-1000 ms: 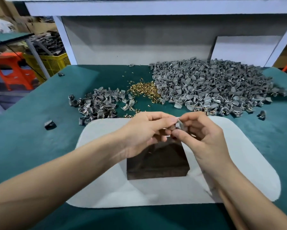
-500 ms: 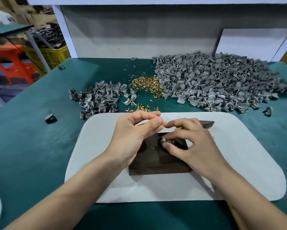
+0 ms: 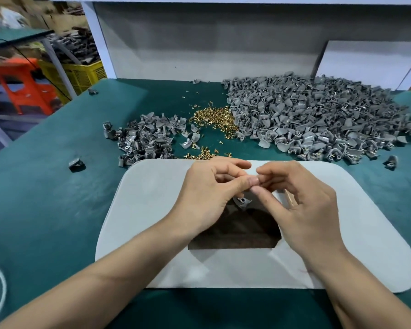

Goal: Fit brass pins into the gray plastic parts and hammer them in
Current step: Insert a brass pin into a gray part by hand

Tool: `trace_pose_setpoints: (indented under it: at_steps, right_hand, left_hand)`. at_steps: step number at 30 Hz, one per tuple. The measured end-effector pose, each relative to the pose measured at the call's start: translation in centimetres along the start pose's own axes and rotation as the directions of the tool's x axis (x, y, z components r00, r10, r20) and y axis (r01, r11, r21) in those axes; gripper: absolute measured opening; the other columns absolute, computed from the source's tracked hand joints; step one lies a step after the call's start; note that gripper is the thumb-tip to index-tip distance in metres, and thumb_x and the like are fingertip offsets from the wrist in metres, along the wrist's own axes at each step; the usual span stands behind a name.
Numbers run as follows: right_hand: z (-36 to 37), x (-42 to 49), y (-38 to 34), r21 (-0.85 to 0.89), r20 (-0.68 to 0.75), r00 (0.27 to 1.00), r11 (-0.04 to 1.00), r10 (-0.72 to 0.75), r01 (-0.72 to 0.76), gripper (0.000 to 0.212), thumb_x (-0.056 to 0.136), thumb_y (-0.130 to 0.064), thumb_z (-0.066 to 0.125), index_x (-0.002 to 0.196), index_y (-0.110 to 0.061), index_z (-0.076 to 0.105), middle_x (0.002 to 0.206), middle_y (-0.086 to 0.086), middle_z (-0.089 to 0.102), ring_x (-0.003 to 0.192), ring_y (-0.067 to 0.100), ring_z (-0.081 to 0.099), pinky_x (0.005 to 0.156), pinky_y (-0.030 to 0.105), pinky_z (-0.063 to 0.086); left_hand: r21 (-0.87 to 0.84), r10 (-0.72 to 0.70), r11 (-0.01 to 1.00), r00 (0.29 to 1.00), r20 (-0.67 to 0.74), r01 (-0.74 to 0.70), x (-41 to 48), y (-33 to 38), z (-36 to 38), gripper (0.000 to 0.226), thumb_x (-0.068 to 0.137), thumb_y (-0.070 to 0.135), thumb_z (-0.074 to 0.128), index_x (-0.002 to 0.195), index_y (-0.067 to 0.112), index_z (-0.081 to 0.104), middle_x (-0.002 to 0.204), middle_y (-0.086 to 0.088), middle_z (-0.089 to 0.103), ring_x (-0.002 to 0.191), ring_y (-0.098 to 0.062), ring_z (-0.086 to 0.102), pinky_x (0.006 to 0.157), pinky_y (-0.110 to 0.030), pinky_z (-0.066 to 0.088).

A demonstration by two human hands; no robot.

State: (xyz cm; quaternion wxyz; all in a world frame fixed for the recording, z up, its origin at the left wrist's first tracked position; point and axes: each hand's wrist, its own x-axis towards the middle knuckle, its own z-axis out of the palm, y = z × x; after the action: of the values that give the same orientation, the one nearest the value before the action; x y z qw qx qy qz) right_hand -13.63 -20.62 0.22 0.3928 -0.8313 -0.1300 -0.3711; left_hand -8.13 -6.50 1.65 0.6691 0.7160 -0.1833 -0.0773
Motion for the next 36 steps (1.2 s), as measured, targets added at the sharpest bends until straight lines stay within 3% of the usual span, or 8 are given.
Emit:
trace_pose_setpoints:
  at_steps: [6, 9, 13, 16, 22, 28, 33, 36]
  right_hand:
    - [-0.1, 0.0, 0.3, -0.029, 0.047, 0.999, 0.999, -0.022, 0.023, 0.022, 0.074, -0.003, 0.071, 0.094, -0.011, 0.064, 0.078, -0.001, 0.064, 0.071, 0.008, 0.062, 0.067, 0.026, 0.052]
    - [-0.1, 0.0, 0.5, 0.023, 0.021, 0.998, 0.998, 0.059, -0.06, 0.021, 0.072, -0.003, 0.068, 0.09, -0.013, 0.065, 0.076, -0.001, 0.063, 0.068, 0.009, 0.06, 0.066, 0.024, 0.052]
    - [-0.2, 0.2, 0.7, 0.185, 0.054, 0.972, 0.954, 0.229, -0.235, 0.026, 0.075, 0.0, 0.068, 0.081, -0.026, 0.067, 0.076, -0.007, 0.064, 0.07, 0.01, 0.062, 0.068, 0.018, 0.05]
    - [-0.3, 0.2, 0.7, 0.219, 0.123, 0.953, 0.929, 0.276, -0.297, 0.033, 0.078, 0.004, 0.071, 0.08, -0.029, 0.067, 0.078, -0.007, 0.068, 0.073, 0.01, 0.064, 0.07, 0.018, 0.05]
    - [0.2, 0.1, 0.8, 0.112, 0.327, 0.881, 0.912, 0.342, -0.395, 0.025, 0.075, -0.002, 0.074, 0.074, -0.026, 0.07, 0.075, -0.007, 0.069, 0.077, 0.011, 0.062, 0.072, 0.025, 0.047]
    - [0.1, 0.0, 0.9, -0.012, 0.29, 0.885, 0.926, 0.363, -0.377, 0.022, 0.071, -0.01, 0.078, 0.072, -0.03, 0.07, 0.077, -0.011, 0.064, 0.084, 0.008, 0.055, 0.07, 0.016, 0.036]
    - [0.2, -0.2, 0.9, -0.053, 0.27, 0.88, 0.919, 0.39, -0.391, 0.02, 0.07, -0.013, 0.079, 0.069, -0.03, 0.069, 0.075, -0.01, 0.063, 0.088, 0.01, 0.053, 0.075, 0.023, 0.038]
    - [0.4, -0.3, 0.9, -0.069, 0.236, 0.889, 0.919, 0.393, -0.388, 0.023, 0.07, -0.015, 0.078, 0.068, -0.034, 0.066, 0.073, -0.013, 0.063, 0.089, 0.011, 0.051, 0.076, 0.018, 0.036]
  left_hand:
    - [-0.054, -0.031, 0.998, 0.998, 0.053, 0.033, -0.1, -0.6, -0.3, 0.012, 0.076, 0.013, 0.073, 0.076, 0.001, 0.074, 0.101, 0.001, 0.072, 0.084, -0.006, 0.068, 0.08, -0.024, 0.053]
    - [-0.064, 0.025, 0.998, 0.994, 0.103, -0.018, -0.4, -0.2, -0.7, 0.008, 0.081, 0.01, 0.069, 0.082, 0.006, 0.075, 0.106, 0.004, 0.07, 0.087, -0.007, 0.068, 0.076, -0.019, 0.054]
    - [0.294, 0.186, 0.932, 0.977, 0.106, -0.209, 0.1, -0.3, -2.1, 0.014, 0.084, 0.008, 0.068, 0.093, 0.018, 0.072, 0.106, 0.008, 0.069, 0.094, -0.008, 0.063, 0.083, -0.02, 0.048]
    - [0.48, 0.109, 0.853, 0.97, 0.219, -0.204, 0.1, -0.8, -2.6, 0.021, 0.084, 0.017, 0.069, 0.102, 0.027, 0.07, 0.107, 0.014, 0.068, 0.104, -0.002, 0.058, 0.091, -0.017, 0.04]
    - [0.481, 0.127, 0.836, 0.946, 0.298, -0.263, 0.1, -1.2, -2.6, 0.011, 0.082, 0.006, 0.069, 0.09, 0.014, 0.071, 0.101, 0.006, 0.07, 0.097, -0.004, 0.062, 0.094, -0.025, 0.044]
    - [0.444, 0.199, 0.848, 0.95, 0.24, -0.29, -0.1, -1.7, -2.4, 0.012, 0.084, 0.008, 0.068, 0.087, 0.019, 0.068, 0.085, 0.015, 0.069, 0.085, 0.008, 0.061, 0.082, -0.01, 0.042]
    - [0.385, 0.239, 0.872, 0.949, 0.205, -0.303, -0.2, -1.9, -2.3, 0.008, 0.083, 0.012, 0.071, 0.084, 0.015, 0.063, 0.081, 0.007, 0.069, 0.086, -0.004, 0.064, 0.084, -0.025, 0.047]
    - [0.383, 0.236, 0.876, 0.952, 0.193, -0.294, -0.1, -2.1, -2.3, 0.012, 0.079, 0.016, 0.075, 0.085, 0.017, 0.065, 0.082, 0.009, 0.07, 0.087, -0.002, 0.063, 0.084, -0.021, 0.047]
